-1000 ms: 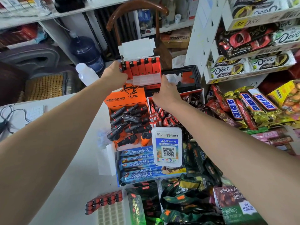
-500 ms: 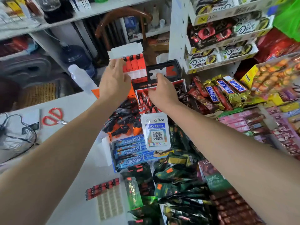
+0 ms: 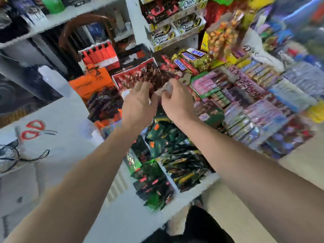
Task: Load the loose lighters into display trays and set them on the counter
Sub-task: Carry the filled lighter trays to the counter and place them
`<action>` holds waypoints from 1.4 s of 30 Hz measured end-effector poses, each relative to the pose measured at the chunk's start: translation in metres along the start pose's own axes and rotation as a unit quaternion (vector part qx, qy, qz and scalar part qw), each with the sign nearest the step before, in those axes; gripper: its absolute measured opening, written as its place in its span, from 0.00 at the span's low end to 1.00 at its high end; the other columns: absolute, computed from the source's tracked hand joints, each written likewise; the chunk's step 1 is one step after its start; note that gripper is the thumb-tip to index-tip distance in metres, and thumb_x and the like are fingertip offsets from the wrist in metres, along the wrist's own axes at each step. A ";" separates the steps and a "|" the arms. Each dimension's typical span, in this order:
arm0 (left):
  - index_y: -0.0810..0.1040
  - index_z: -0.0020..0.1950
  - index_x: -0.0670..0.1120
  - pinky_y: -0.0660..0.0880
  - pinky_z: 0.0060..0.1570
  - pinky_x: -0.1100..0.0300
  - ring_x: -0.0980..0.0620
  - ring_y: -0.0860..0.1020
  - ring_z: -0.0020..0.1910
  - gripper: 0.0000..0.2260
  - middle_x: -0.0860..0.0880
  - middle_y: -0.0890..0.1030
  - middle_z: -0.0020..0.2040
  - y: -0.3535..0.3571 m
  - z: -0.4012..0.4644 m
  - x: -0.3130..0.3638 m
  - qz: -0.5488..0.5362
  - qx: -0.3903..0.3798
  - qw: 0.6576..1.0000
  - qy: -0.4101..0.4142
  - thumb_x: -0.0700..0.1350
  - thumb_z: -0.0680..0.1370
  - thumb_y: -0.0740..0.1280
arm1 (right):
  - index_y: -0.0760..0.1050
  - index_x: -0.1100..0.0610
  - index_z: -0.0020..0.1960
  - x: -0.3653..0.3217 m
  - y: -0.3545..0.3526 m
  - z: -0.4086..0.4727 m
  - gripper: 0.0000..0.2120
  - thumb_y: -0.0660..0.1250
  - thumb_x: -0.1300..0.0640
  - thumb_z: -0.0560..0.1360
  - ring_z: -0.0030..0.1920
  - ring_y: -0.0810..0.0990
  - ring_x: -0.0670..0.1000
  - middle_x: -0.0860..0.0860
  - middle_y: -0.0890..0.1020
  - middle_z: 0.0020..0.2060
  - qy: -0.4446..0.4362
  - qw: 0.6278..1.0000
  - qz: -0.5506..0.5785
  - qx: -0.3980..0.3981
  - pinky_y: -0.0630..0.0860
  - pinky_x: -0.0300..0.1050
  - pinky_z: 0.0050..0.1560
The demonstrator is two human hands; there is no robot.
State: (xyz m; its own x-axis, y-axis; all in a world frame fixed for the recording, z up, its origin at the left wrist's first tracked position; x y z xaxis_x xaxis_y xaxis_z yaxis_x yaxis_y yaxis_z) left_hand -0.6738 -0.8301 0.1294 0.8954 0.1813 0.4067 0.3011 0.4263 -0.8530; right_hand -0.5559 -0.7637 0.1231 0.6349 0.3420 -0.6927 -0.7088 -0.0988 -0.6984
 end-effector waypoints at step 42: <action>0.78 0.65 0.41 0.76 0.50 0.44 0.35 0.79 0.53 0.15 0.38 0.80 0.58 0.329 -0.143 0.589 -0.049 -0.281 0.919 0.274 0.46 0.82 0.65 | 0.78 0.61 0.58 0.516 -0.476 -0.213 0.13 0.64 0.57 0.75 0.49 0.79 0.64 0.61 0.82 0.48 0.337 0.886 -0.129 0.292 0.76 0.57 0.50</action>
State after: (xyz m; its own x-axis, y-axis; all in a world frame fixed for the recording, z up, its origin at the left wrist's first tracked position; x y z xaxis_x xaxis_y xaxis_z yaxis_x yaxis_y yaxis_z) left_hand -0.0004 -0.7096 0.0418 0.8398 -0.3718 0.3955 0.3724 -0.1354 -0.9181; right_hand 0.1749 -0.7387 0.0597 0.6981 -0.3725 -0.6114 -0.4274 0.4682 -0.7734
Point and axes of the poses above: each hand's wrist, its own z-axis towards the middle knuckle, its own y-axis out of the palm, x = y × z, the point moved 3 cm from there along z, towards the middle knuckle
